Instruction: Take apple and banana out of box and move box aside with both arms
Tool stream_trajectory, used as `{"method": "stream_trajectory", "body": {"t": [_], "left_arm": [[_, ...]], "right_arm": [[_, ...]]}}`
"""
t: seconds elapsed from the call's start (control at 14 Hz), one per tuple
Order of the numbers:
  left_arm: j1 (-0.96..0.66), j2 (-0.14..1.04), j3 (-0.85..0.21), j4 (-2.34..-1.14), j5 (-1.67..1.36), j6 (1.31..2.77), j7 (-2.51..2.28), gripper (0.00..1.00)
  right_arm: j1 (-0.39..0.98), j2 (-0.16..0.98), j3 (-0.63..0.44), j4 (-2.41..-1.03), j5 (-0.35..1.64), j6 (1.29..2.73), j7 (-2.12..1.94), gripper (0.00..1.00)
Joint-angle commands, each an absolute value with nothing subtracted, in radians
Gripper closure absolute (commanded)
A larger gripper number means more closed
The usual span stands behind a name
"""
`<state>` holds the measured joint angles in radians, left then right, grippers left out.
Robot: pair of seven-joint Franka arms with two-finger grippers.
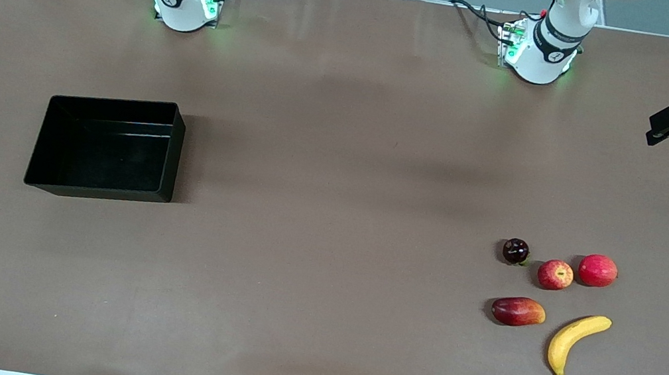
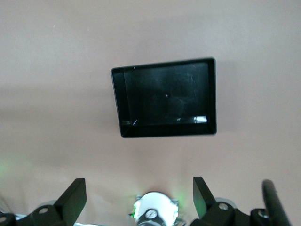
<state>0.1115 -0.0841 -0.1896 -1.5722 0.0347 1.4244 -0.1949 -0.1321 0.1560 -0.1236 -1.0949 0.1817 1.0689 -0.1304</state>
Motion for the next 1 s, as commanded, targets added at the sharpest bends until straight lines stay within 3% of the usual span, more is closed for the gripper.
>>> {"method": "stream_trajectory", "body": {"t": [0.0, 0.28, 0.93], "left_arm": [[0.115, -0.087, -0.192, -1.563, 0.031, 1.41, -0.203, 0.0], [0.118, -0.087, -0.189, -1.552, 0.035, 1.41, -0.201, 0.0], [0.114, -0.071, -0.196, -1.52, 0.038, 1.411, -0.175, 0.0]], "right_arm": [[-0.1, 0.036, -0.13, -1.236, 0.189, 1.094, -0.02, 0.0], [-0.04, -0.024, -0.115, -1.266, 0.127, 1.114, 0.046, 0.0], [-0.038, -0.037, -0.081, -1.266, 0.1, 1.126, 0.064, 0.0]]}}
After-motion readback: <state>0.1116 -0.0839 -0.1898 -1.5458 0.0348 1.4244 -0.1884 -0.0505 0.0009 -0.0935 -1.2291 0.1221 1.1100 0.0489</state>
